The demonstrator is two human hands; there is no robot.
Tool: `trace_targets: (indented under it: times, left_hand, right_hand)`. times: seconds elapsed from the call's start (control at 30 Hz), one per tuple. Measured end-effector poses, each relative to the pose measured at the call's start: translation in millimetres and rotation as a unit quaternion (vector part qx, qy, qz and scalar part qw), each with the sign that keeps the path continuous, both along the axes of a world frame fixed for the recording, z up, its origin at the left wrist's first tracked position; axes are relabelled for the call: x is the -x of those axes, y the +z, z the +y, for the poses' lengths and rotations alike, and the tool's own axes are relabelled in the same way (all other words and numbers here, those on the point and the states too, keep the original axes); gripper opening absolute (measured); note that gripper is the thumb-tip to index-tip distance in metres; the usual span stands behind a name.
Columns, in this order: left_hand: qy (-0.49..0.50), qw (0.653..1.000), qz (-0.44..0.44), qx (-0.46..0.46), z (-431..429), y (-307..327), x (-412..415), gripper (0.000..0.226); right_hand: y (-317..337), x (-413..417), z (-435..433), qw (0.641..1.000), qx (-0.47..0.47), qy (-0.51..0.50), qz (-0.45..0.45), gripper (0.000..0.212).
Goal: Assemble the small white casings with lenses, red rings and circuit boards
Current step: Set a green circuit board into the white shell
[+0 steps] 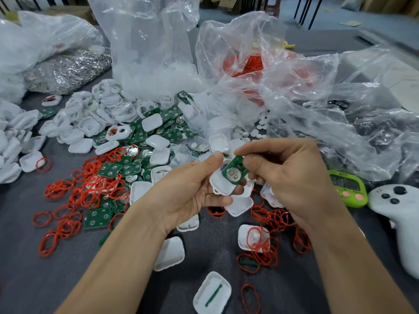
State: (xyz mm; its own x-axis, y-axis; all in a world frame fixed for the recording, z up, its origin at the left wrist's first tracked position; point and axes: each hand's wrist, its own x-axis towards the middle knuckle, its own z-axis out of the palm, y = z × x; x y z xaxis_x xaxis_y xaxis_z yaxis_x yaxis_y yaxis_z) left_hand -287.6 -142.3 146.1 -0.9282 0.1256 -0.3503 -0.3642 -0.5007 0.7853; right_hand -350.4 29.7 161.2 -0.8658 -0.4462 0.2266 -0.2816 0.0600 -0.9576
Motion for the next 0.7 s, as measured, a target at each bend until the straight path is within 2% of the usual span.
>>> trace_targets:
  times: [0.3, 0.7]
  left_hand:
    - [-0.006, 1.0, -0.001, 0.014, 0, 0, -1, 0.04]
    - [0.003, 1.0, -0.01, 0.014, 1, 1, 0, 0.039]
  right_hand:
    - [-1, -5, -5, 0.998, -0.054, 0.0, 0.033, 0.027]
    - [2, -12, -6, 0.993, -0.092, -0.054, 0.057, 0.021]
